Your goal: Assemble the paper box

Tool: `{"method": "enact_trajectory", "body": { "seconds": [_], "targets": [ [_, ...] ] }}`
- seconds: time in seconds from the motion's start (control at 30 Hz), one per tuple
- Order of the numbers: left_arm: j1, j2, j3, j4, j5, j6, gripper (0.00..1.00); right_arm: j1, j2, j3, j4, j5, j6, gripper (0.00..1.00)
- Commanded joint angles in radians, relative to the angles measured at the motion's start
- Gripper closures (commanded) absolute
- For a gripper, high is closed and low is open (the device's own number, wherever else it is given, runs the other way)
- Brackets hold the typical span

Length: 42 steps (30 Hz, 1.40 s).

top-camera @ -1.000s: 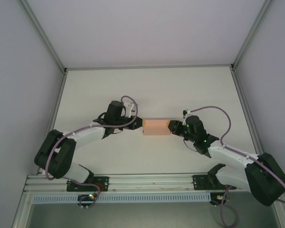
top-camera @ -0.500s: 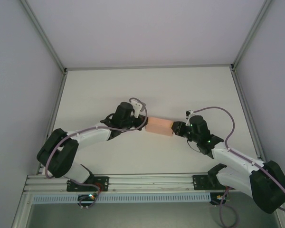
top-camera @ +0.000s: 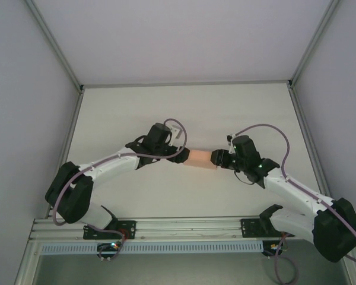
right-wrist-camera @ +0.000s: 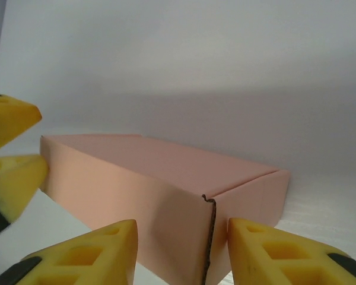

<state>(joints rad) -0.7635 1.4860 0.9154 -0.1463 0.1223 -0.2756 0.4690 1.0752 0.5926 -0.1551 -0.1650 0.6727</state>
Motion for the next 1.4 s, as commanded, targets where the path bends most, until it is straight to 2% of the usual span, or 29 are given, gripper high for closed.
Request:
{"method": "enact_trajectory", "body": {
  "seconds": [0.0,0.03,0.13,0.2,0.3,0.33,0.4,0.5,0.53,0.67,0.8,1.0,1.2,1.27,1.33,1.37],
  "targets": [
    [0.024,-0.005,0.062,-0.117,0.003,-0.01,0.0,-0.001,0.023,0.094,-0.111,0.014,-0.085,0.5],
    [0.036,-0.009,0.068,-0.115,0.02,-0.014,0.0,-0.003,0.031,0.113,-0.121,0.017,-0.097,0.47],
    [0.081,-0.026,0.086,-0.127,0.053,-0.038,0.0,-0.011,0.053,0.163,-0.15,0.01,-0.132,0.45],
    [0.11,-0.049,0.086,-0.13,0.062,-0.049,0.0,-0.016,0.069,0.2,-0.177,0.001,-0.165,0.38],
    [0.141,-0.104,0.075,-0.142,0.069,-0.044,0.0,-0.02,0.09,0.26,-0.222,-0.016,-0.273,0.33],
    [0.149,-0.125,0.071,-0.151,0.062,-0.042,0.0,-0.023,0.095,0.278,-0.226,-0.033,-0.337,0.26],
    [0.175,-0.169,0.059,-0.177,0.036,-0.051,0.0,-0.022,0.107,0.307,-0.228,-0.113,-0.514,0.0],
    [0.241,-0.234,0.026,-0.222,0.002,-0.086,0.0,-0.021,0.15,0.376,-0.305,-0.279,-0.812,0.0],
    [0.27,-0.256,0.005,-0.231,0.001,-0.096,0.0,-0.009,0.168,0.398,-0.338,-0.29,-0.91,0.0],
    [0.374,-0.329,-0.096,-0.245,-0.01,-0.146,0.0,0.04,0.257,0.469,-0.438,-0.197,-1.229,0.0],
    [0.438,-0.404,-0.191,-0.254,0.0,-0.17,0.0,0.054,0.38,0.506,-0.463,-0.155,-1.438,0.0],
    [0.464,-0.489,-0.248,-0.283,-0.028,-0.171,0.0,0.068,0.6,0.626,-0.514,-0.044,-1.527,0.0],
    [0.464,-0.506,-0.254,-0.284,-0.043,-0.165,0.0,0.084,0.72,0.69,-0.531,0.013,-1.55,0.15],
    [0.465,-0.504,-0.254,-0.285,-0.044,-0.165,0.0,0.092,0.713,0.678,-0.496,0.027,-1.551,0.24],
    [0.464,-0.506,-0.253,-0.286,-0.047,-0.164,0.0,0.097,0.702,0.67,-0.474,0.028,-1.556,0.42],
    [0.464,-0.506,-0.251,-0.289,-0.048,-0.163,0.0,0.101,0.697,0.667,-0.467,0.03,-1.555,0.45]
  ]
}}
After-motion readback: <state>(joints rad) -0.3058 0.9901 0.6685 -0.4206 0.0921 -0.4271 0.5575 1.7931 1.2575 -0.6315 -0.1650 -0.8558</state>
